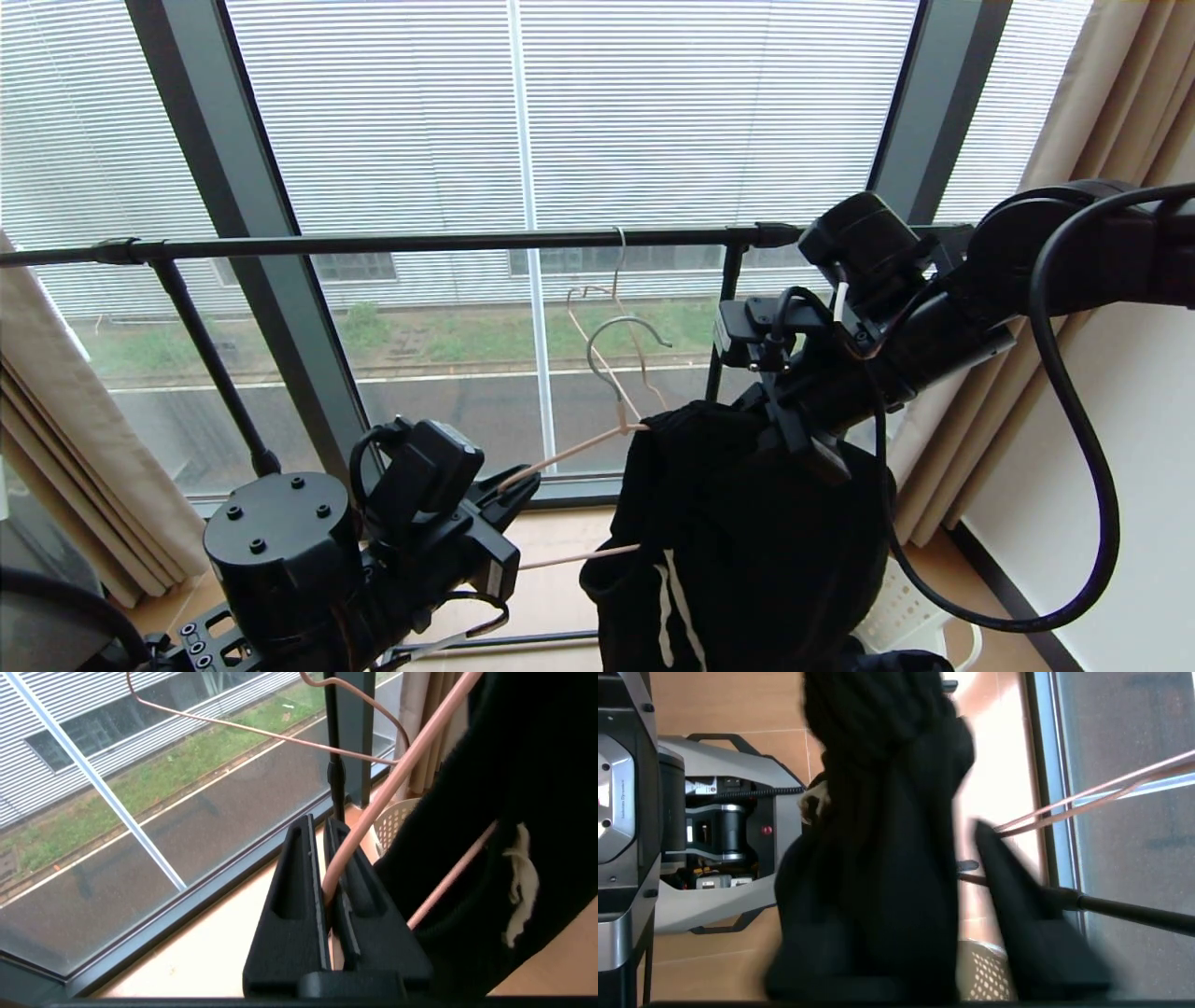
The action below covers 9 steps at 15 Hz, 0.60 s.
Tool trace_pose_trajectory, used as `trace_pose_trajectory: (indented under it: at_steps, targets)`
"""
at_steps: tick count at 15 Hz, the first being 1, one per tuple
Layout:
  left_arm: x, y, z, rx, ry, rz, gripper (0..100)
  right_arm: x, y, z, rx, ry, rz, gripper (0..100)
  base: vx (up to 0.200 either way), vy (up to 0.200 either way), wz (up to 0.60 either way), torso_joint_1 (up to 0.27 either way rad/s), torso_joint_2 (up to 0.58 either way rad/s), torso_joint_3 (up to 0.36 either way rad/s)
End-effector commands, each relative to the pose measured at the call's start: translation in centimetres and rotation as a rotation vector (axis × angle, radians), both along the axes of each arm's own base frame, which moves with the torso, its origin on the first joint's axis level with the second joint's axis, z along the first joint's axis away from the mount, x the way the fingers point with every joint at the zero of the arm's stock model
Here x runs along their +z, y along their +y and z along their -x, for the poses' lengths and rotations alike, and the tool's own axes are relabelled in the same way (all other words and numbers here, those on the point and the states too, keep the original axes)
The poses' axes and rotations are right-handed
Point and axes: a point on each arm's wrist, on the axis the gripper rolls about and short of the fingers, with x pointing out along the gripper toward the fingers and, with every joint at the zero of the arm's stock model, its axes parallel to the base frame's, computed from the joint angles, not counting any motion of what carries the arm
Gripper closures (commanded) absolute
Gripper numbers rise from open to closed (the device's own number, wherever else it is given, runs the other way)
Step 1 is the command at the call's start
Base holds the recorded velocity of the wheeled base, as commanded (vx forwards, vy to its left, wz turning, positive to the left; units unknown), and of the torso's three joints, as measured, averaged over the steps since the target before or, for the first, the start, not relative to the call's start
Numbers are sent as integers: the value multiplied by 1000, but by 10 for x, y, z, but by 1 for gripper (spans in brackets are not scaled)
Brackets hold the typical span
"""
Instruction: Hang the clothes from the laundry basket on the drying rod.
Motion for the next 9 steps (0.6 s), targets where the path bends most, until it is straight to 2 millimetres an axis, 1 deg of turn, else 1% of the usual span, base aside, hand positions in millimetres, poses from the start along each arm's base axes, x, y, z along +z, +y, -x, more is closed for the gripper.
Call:
trace_pose_trajectory:
  at_steps: [1, 9]
  targets:
    - [0, 0, 0, 0, -1, 0, 100, 1, -1, 0, -1, -1, -1, 100, 0, 0, 0, 0, 0, 0]
    - [-1, 0, -2, 4, 3, 3, 100, 1, 0, 1, 2, -2, 0, 100, 0, 0, 0, 0, 0, 0]
